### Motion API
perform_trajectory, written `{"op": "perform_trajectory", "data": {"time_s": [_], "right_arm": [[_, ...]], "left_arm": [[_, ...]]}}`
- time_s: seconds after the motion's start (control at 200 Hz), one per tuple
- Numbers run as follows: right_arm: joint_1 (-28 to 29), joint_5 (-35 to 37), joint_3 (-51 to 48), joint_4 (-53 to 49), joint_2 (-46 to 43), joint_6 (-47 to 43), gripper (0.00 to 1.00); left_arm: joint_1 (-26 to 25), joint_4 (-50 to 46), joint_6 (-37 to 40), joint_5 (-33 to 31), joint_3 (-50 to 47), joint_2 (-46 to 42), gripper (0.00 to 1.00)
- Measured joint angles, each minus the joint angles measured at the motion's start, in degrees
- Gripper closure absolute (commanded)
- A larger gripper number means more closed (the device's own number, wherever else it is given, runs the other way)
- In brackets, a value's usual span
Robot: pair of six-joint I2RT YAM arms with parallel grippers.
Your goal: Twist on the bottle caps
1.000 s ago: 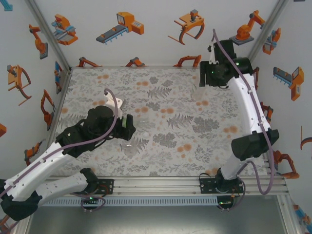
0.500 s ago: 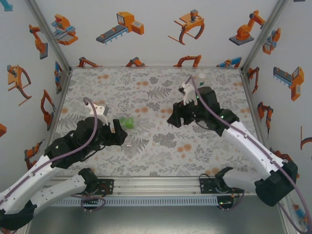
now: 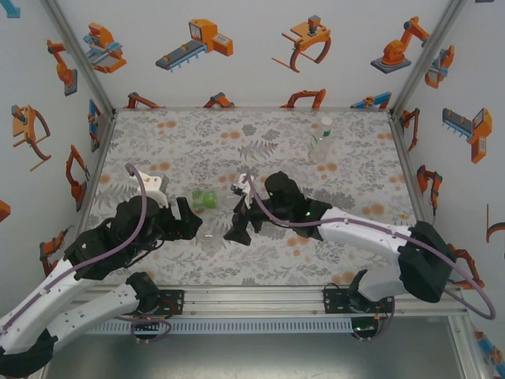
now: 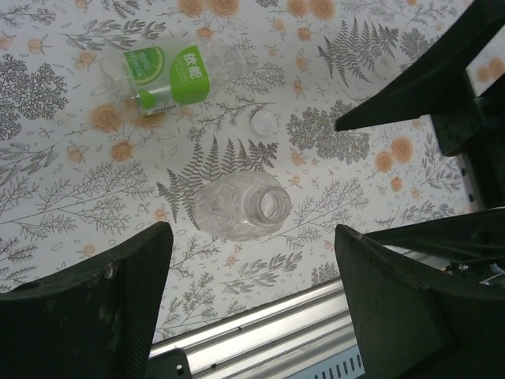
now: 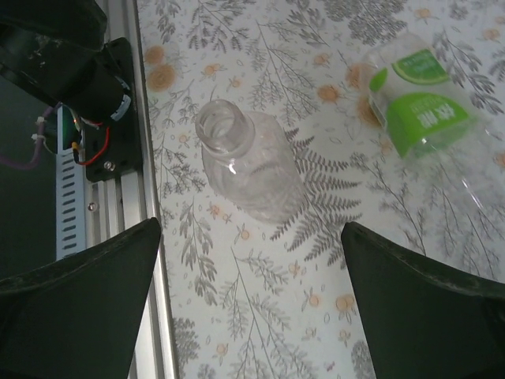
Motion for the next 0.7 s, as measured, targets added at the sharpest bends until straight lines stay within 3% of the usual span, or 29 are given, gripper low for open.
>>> {"op": "perform_trajectory", "data": {"time_s": [0.426, 0.606, 0.701], "right_arm": [[4.3, -0.8, 0.7, 20.0, 14.8, 0.1, 0.09], [4.7, -0.8, 1.9, 25.0, 20.7, 0.5, 0.15], [4.9, -0.8, 2.3, 26.5, 22.6, 0.5, 0.25]], "left_arm": [[0.4, -0.7, 0.9, -1.3, -1.0, -2.9, 0.12], [0.7, -0.8, 0.9, -1.4, -1.5, -2.8, 0.12], [0.7, -0.8, 0.9, -1.4, -1.5, -2.8, 0.12]]}}
